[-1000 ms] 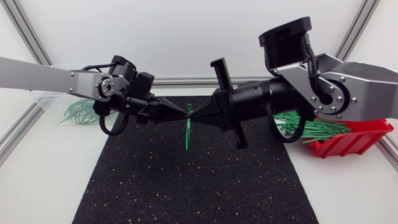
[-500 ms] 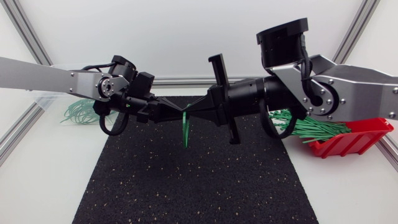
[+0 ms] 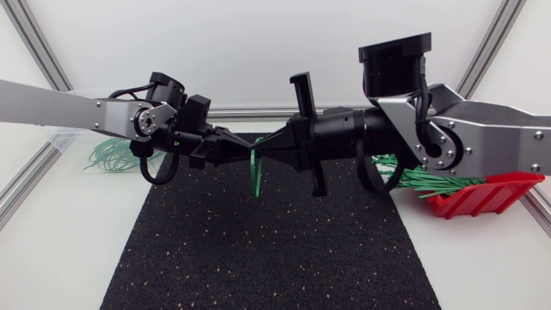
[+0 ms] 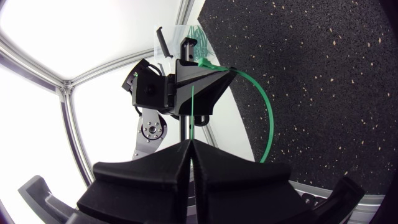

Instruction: Take a green cable tie from the red box, thread the tail through the head to close it, then place it in the transparent bin on the left.

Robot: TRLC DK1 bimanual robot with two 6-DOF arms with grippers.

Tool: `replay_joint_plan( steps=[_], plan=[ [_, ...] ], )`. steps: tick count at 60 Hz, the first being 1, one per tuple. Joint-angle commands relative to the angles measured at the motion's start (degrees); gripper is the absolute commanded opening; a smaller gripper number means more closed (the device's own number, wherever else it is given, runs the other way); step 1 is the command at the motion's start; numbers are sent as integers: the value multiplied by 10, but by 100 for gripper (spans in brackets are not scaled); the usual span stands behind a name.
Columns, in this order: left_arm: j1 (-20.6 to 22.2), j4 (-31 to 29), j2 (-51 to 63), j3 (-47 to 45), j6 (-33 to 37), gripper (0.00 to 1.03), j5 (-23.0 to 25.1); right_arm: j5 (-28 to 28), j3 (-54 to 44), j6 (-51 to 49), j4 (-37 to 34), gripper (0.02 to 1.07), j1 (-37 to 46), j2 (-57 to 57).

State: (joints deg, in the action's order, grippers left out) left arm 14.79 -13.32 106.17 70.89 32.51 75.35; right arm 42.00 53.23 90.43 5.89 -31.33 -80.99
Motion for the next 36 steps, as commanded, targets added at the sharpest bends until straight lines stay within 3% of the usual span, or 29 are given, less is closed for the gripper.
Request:
replay_joint_plan(
  steps=[1,10,19,29,36],
  plan=[
    [1,23,2,-31,-11,3,-1,3,-17,8,11,7,0,3],
    [4,67,-11,-59,-18,3,-2,7,-24,1,13,7,-4,15],
    [-3,75,-13,-69,-23,6,53,7,-30,-3,11,7,-6,26],
    [4,86,-15,-72,-25,3,30,6,-36,-6,12,7,-9,30],
    [8,138,-36,-101,-29,3,4,6,-35,-9,13,7,-10,31]
  ],
)
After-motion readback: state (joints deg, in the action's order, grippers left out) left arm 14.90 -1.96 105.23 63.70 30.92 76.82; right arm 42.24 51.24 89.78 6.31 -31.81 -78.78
